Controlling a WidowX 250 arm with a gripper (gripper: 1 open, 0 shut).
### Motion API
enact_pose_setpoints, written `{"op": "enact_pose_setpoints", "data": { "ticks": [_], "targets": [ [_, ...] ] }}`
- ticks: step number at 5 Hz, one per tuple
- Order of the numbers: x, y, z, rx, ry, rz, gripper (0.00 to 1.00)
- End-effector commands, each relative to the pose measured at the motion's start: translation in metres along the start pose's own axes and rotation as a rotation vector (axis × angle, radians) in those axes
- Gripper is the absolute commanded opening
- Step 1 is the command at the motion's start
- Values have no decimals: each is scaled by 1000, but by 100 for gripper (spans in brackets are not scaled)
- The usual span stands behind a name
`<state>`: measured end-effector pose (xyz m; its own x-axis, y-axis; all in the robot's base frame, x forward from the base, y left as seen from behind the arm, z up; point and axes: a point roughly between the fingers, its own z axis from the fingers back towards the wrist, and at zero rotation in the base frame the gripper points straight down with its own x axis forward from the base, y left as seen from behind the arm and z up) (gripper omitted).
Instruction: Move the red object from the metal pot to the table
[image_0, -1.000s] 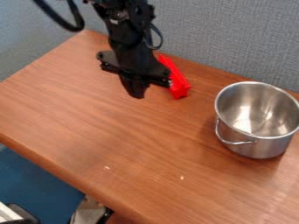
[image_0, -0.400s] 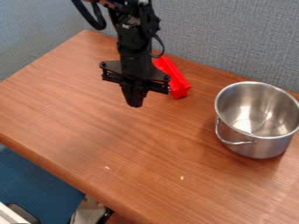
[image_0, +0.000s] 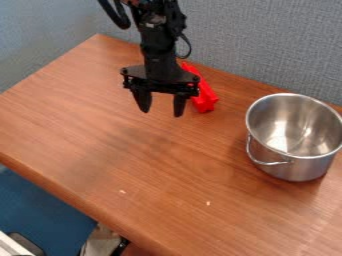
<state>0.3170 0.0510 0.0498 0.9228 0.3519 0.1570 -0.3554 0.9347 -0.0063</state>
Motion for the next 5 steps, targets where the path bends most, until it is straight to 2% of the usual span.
{"op": "enact_pose_setpoints", "data": {
  "ticks": [1, 3, 5],
  "targets": [
    [23, 6, 2, -17, -41, 91, 100],
    [9, -39, -6, -80, -28, 335, 100],
    [48, -39, -12, -134, -75, 224, 100]
  ]
}}
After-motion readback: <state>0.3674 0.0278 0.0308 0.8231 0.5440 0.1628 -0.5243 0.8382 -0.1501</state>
